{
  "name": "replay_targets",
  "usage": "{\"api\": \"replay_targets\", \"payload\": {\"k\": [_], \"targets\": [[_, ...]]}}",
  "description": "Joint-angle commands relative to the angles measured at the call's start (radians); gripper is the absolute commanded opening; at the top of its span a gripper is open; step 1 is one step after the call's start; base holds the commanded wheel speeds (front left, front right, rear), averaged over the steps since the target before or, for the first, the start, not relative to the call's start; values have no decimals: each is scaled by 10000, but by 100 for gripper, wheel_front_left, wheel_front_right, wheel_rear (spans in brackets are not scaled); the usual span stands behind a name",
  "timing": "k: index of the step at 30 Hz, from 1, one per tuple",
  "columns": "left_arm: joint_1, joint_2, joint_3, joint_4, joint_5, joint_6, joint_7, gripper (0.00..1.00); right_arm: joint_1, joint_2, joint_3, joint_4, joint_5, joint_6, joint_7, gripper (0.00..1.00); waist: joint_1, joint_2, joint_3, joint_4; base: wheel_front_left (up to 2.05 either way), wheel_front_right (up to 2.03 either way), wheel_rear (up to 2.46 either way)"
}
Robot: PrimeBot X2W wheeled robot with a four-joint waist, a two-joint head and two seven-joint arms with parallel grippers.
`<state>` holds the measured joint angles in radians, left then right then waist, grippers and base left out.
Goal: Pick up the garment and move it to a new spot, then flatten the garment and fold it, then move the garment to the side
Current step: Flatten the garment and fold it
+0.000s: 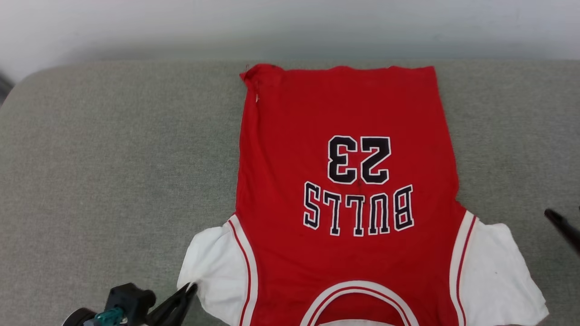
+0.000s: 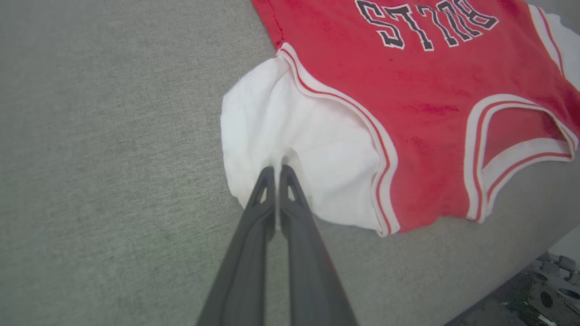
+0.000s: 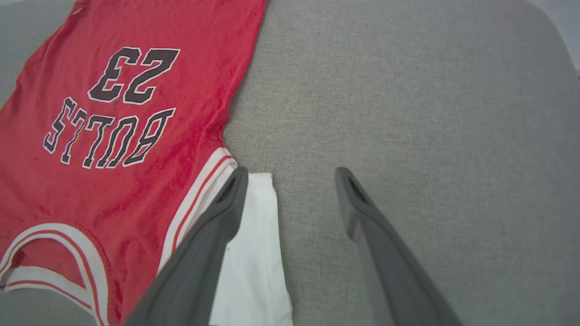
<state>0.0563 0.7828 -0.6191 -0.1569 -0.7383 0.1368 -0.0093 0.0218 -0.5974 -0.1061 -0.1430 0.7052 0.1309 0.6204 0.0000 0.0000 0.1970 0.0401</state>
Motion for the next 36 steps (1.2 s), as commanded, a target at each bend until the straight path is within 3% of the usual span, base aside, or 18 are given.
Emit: {"api": "replay_targets", "payload": {"k": [1,7,14,23,28,36], "targets": [[-276,60,-80,-340,151,40,188,0,-522,81,-125,-110,-75,-3,385,100,0,0,729,547,0,0,0],[-973,47,-318,-1654,720,126,778,0,-3058,418,-724,73,-528,-3,2641,100,0,0,2057,1515,0,0,0],[-1777,-327,-733,-2548,1035,-139,1327,0,-6548,61,-688,1229,-1903,-2,4975,100,0,0,3485,2657,0,0,0],[-2698,-791,-982,-2835,1471,-481,1349,0,-9699,-255,-598,2638,-3461,-3,7365,100,0,0,4561,3818,0,0,0],[-2967,-1045,-1153,-2783,1568,-653,1283,0,-10505,-240,-595,3084,-4232,-3,8058,100,0,0,4828,4253,0,0,0],[-3112,-1297,-1285,-2613,1627,-728,1112,0,-10189,-225,-718,3638,-4746,-3,8616,100,0,0,5022,4628,0,0,0]]}}
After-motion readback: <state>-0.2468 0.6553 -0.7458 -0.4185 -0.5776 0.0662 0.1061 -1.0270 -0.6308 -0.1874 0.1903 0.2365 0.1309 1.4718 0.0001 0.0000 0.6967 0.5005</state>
